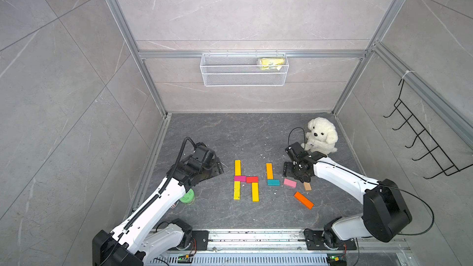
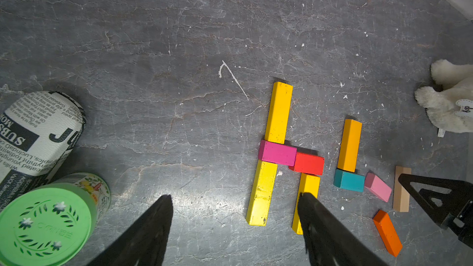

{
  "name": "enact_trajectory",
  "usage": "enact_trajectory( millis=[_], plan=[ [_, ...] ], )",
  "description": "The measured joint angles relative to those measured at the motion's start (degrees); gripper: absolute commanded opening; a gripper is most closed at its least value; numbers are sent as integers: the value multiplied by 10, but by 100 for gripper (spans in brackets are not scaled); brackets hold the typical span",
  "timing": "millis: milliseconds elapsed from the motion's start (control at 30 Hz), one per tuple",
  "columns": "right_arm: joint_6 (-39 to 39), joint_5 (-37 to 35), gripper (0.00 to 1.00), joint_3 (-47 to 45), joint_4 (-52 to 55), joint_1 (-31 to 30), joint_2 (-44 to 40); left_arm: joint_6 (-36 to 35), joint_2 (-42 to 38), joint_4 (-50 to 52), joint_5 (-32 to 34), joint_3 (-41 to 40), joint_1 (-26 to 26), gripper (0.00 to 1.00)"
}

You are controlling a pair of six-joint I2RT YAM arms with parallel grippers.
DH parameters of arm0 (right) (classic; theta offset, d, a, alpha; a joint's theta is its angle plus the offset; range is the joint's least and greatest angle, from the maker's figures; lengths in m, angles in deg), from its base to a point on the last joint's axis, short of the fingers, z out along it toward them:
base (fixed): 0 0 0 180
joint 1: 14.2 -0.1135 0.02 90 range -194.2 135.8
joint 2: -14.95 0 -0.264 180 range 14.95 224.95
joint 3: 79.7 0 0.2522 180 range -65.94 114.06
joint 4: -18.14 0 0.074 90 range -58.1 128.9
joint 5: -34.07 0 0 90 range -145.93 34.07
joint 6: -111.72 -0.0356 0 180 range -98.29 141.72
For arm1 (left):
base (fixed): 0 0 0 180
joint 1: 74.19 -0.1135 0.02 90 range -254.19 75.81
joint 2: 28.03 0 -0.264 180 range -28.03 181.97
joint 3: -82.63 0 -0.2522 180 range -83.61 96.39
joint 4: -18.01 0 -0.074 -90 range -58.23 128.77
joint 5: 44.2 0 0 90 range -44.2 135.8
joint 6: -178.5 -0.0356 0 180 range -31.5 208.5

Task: Assemble the letter h with building blocks
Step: Assemble the building block at the center of the board.

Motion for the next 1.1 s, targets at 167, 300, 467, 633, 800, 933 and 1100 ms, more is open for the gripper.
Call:
enact_trajectory(
  millis=[167,300,467,633,800,933,1100],
  plan=[
    [-25,-3,66,18,2,18,49,0,0,0,-2,0,0,81],
    [-24,8,63,17,-4,27,75,0,0,0,-8,0,0,81],
    [-15,27,63,4,-18,27,81,0,-1,0,-9,-1,0,81],
    [-7,38,63,-7,-24,27,86,0,-1,0,-9,-1,0,81],
    [2,49,63,-14,-33,27,87,0,-1,0,-9,-1,0,81],
    [9,56,63,-14,-39,27,87,0,-1,0,-9,-1,0,81],
    [15,66,63,-16,-48,27,87,0,-1,0,-9,-1,0,81]
  ],
)
